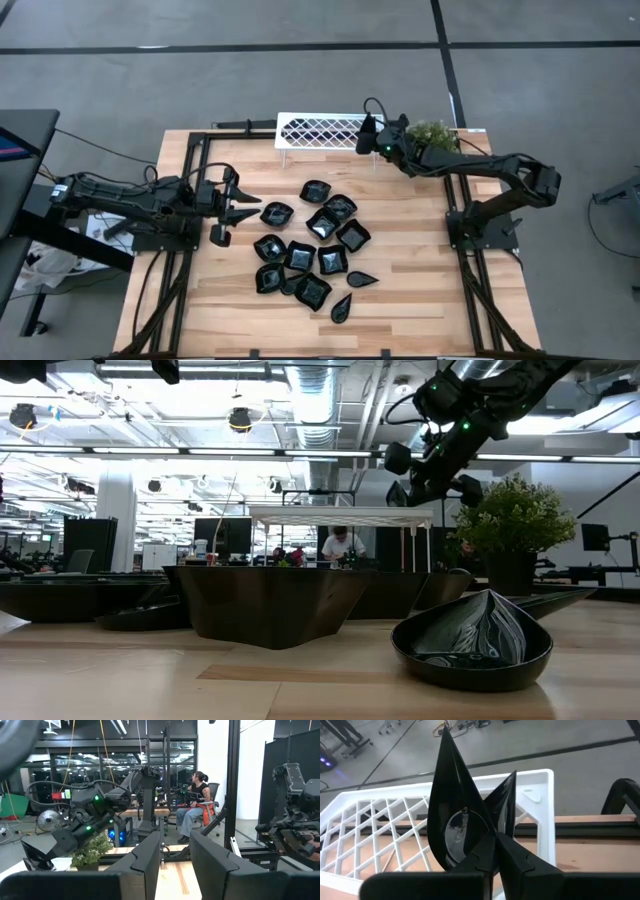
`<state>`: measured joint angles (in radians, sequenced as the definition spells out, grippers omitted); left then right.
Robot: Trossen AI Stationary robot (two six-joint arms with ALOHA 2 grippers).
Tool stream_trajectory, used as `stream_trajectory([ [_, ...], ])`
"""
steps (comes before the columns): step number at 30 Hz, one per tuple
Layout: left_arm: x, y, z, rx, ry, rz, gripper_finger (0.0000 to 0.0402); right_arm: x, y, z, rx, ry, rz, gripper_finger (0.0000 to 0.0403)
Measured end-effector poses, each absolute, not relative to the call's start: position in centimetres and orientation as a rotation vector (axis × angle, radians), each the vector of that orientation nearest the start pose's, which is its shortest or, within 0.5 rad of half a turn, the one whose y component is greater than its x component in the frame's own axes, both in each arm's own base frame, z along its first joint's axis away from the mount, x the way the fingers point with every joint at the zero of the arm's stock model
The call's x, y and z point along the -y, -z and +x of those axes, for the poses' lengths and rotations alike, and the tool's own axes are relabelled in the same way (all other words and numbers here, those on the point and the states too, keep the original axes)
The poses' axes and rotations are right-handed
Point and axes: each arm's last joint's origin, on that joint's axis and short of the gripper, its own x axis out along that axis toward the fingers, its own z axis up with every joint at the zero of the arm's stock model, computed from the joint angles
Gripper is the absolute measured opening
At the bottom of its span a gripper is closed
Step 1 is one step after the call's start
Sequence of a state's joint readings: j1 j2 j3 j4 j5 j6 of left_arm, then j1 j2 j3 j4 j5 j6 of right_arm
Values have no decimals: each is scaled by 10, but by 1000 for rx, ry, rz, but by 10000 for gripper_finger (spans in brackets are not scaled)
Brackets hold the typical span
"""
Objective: Pick & Place Mini shaped plates
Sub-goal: Stack the drop-shaped plate on top of the drop-shaped plate on the shelf
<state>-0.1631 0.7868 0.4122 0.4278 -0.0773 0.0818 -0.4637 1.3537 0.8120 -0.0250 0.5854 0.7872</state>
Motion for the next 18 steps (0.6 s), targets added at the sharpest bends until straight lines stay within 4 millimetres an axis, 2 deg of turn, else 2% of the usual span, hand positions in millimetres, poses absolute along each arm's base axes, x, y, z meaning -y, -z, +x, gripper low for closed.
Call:
stream_trajectory([
  [18,27,-262,178,56,83,75,108,139,-235,243,-173,1232,634,12],
])
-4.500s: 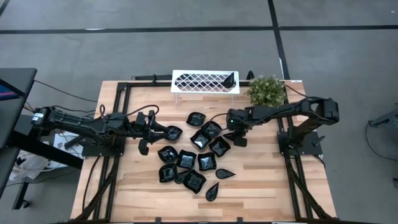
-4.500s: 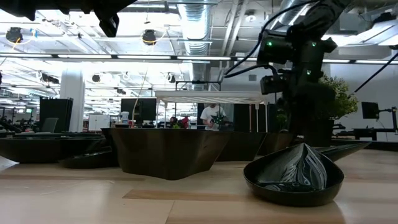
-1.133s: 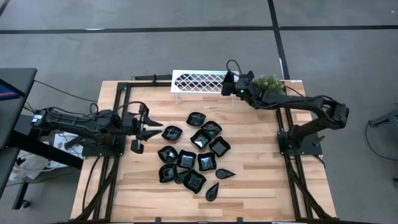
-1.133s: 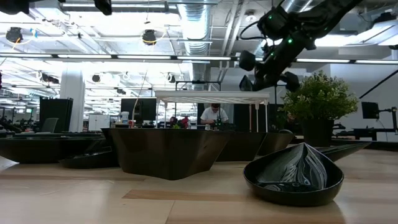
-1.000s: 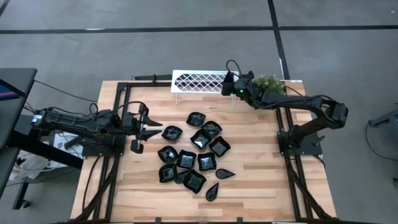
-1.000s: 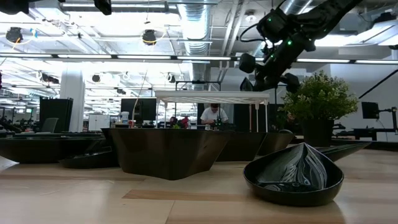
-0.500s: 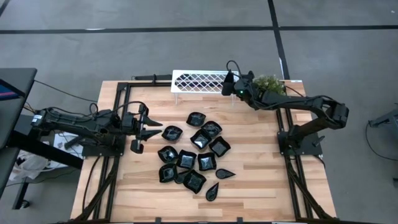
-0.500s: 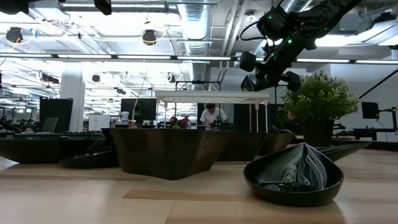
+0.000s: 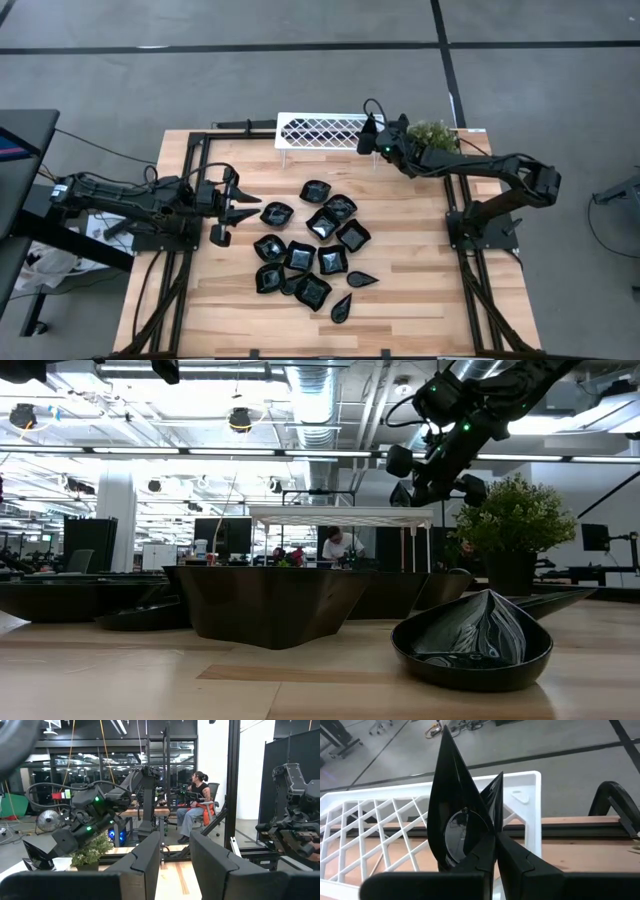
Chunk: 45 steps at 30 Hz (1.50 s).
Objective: Pick & Place Mini shaped plates
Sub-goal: Stack the drop-shaped plate on top of the drop-shaped plate on the shelf, then stack the top right drop-shaped plate on top of the drop-shaped plates on the shelf
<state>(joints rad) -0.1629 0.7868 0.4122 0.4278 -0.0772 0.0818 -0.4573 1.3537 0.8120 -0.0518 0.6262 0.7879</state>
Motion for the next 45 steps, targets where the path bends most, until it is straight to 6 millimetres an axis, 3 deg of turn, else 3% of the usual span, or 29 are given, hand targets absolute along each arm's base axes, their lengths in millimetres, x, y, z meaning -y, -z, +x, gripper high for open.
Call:
stream_trajectory([
  [9,27,-262,178,56,83,75,108,139,-235,243,-173,1235,632,20],
  [21,27,-262,178,56,83,75,108,137,-236,245,-175,1224,619,100],
  [31,27,-262,178,56,83,75,108,135,-239,248,-157,1211,594,108],
  [38,27,-262,178,56,84,75,108,126,-242,253,-144,1215,506,107],
  [45,27,-262,178,56,83,75,108,118,-255,263,-146,1131,286,107],
])
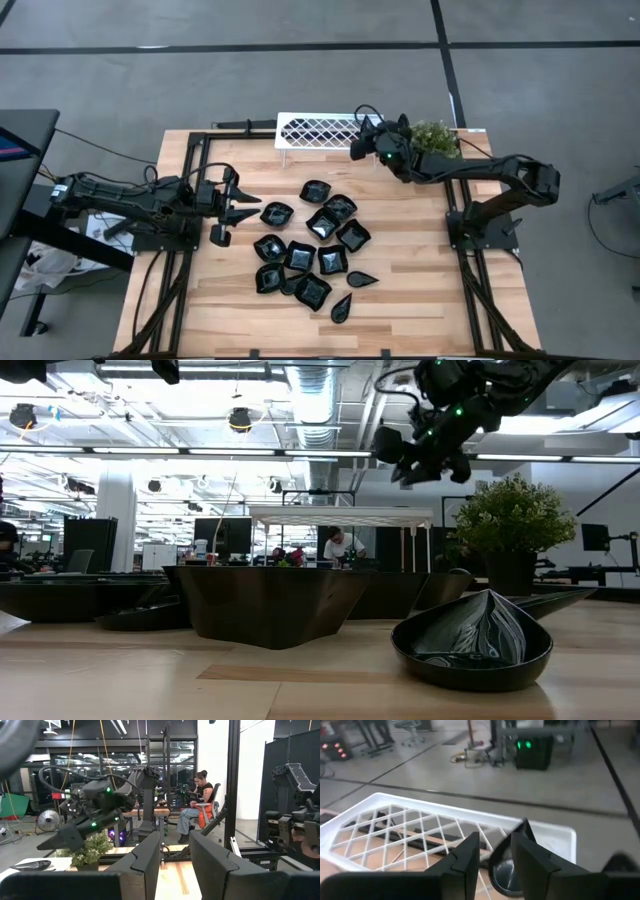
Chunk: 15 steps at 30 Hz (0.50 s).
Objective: Pick & Place Mini shaped plates
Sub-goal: Stack the top right drop-shaped plate on top of the drop-shaped plates on the shelf
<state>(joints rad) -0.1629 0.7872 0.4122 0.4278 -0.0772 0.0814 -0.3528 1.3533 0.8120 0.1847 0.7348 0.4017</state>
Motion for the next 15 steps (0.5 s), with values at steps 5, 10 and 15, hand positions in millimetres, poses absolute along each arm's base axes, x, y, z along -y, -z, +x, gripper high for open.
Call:
stream_trajectory([
  [5,27,-262,178,56,84,75,108,118,-256,263,-185,1129,206,107],
  [10,27,-262,178,56,83,75,108,125,-258,258,-236,1245,78,107],
  [15,27,-262,178,56,83,75,108,134,-278,257,-386,1355,-206,107],
])
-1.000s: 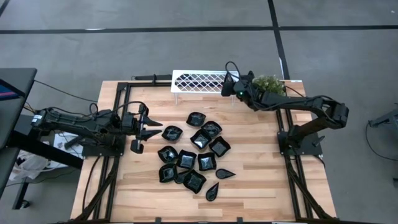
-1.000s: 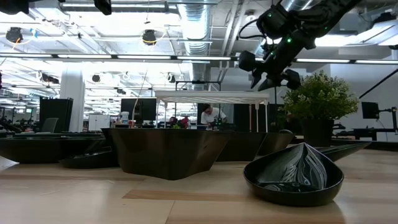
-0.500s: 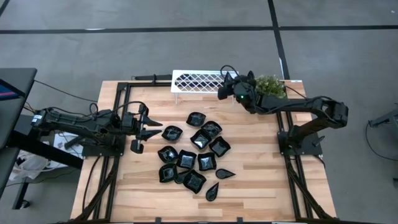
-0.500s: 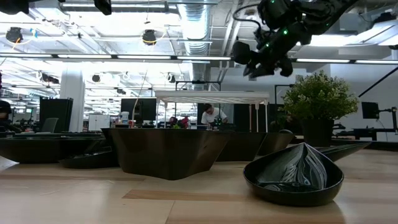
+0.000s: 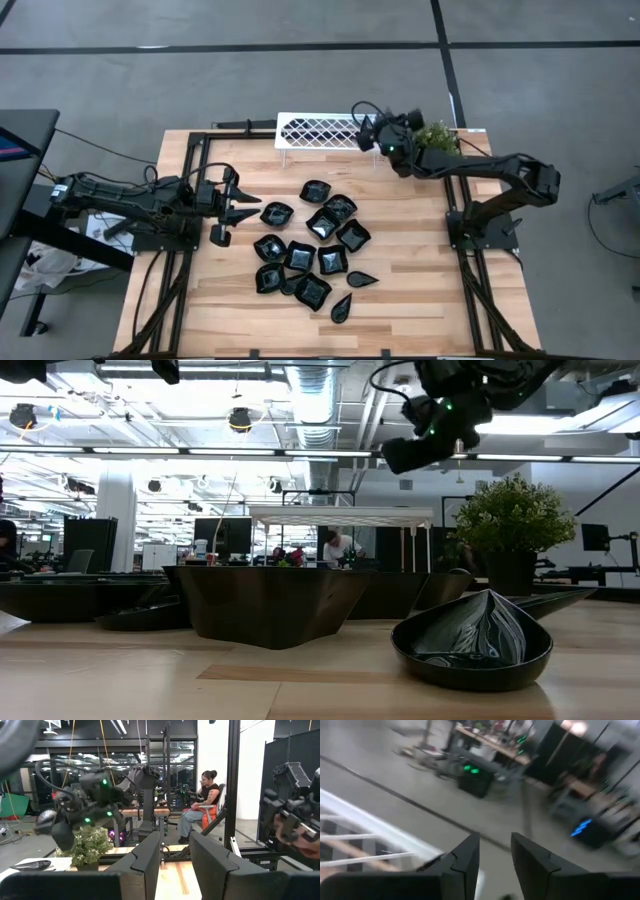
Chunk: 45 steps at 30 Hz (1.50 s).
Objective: Pick & Place Mini shaped plates
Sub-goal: Stack the top right drop-shaped plate on top of the drop-shaped plates on the shelf
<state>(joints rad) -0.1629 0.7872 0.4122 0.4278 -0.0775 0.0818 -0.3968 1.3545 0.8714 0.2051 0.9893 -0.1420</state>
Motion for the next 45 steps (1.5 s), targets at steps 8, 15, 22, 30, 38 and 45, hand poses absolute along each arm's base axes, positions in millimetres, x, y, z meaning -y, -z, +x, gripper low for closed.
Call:
stream_trajectory([
  [8,27,-262,178,56,84,75,108,146,-291,254,-536,1430,-397,107],
  [15,27,-262,178,56,83,75,108,129,-287,260,-511,1411,-356,107],
  [22,27,-262,178,56,83,75,108,51,-286,285,-505,1116,-488,107],
  [30,27,-262,178,56,84,72,108,-70,-283,273,-382,752,-469,107],
  [38,27,-263,178,65,83,70,108,-161,-262,226,-455,144,-187,107],
  [45,27,-264,178,84,83,63,108,-200,-225,216,-591,0,-140,107],
])
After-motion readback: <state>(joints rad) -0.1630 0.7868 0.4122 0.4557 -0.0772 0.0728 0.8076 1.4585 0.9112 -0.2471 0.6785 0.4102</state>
